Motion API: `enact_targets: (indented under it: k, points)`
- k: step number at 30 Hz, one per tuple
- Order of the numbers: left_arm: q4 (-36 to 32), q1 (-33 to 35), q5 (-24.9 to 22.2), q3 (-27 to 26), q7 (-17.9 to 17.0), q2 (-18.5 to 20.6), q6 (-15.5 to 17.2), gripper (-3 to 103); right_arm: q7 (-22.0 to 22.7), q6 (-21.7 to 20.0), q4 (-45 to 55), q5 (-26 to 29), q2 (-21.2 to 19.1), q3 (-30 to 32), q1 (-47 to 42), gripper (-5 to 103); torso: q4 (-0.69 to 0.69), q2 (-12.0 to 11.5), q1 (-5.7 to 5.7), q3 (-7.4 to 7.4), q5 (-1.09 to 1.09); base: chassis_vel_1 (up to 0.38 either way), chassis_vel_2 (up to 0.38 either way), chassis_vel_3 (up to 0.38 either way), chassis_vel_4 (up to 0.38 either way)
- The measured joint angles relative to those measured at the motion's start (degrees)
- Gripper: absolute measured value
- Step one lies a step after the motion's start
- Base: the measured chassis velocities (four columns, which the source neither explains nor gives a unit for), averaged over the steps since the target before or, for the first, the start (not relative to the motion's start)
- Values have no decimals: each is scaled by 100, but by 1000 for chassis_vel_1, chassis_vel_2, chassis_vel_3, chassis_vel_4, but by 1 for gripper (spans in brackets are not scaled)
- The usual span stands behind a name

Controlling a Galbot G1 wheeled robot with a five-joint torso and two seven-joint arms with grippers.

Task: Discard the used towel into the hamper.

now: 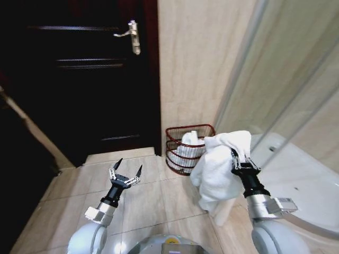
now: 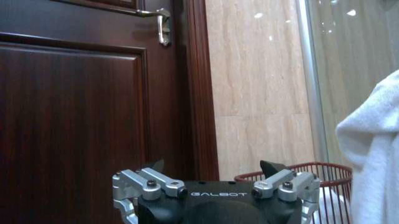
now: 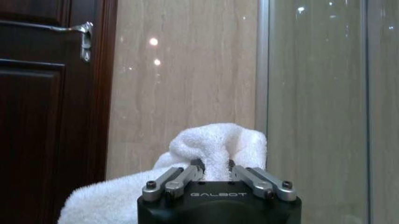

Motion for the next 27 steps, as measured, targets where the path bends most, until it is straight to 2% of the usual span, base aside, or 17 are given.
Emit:
enact_targets:
  k: [20, 23, 27]
  points:
    - [-30, 31, 24, 9, -51, -69, -48, 100, -17, 25, -16, 39, -10, -7, 89, 14, -1, 0, 0, 0, -1, -23, 20, 17, -26]
    - [-34, 36, 44, 12, -122, -81, -48, 100, 6, 16, -13, 39, 0, -34, 51, 14, 0, 0, 0, 1, -1, -68, 80, 96, -47]
    - [-46, 18, 80, 22, -454, -98, 107, 100, 42, -36, -11, 38, 1, -66, 52, 14, 0, 0, 0, 1, -1, -9, 10, 18, -9]
